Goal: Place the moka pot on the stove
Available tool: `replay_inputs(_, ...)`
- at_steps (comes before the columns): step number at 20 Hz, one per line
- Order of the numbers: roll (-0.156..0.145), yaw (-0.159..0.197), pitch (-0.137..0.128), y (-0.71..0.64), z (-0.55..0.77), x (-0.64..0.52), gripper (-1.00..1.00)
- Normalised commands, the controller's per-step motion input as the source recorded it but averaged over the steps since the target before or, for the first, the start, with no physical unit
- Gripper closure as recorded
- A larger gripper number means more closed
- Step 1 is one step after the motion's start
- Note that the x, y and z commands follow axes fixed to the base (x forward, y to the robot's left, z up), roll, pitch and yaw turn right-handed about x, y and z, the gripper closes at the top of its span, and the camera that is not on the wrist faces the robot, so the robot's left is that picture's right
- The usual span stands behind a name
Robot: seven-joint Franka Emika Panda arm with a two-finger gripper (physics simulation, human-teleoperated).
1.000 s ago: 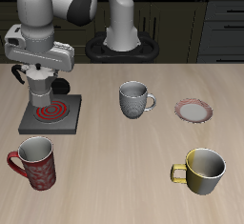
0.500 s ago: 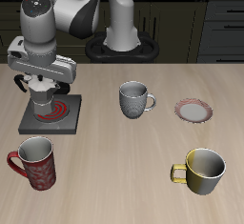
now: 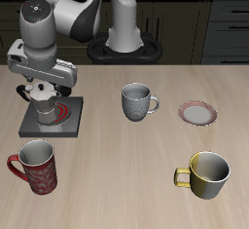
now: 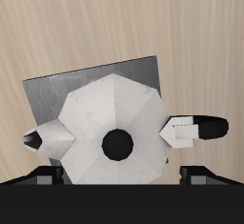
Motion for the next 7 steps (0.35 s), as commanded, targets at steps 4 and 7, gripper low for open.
replay_inputs(4,0.004,-0.001,0.008,-0.02,-0.01,-0.02,-1.00)
replay_inputs(7,0.002,-0.011,-0.010,0.04,0.09,-0.10,-1.00)
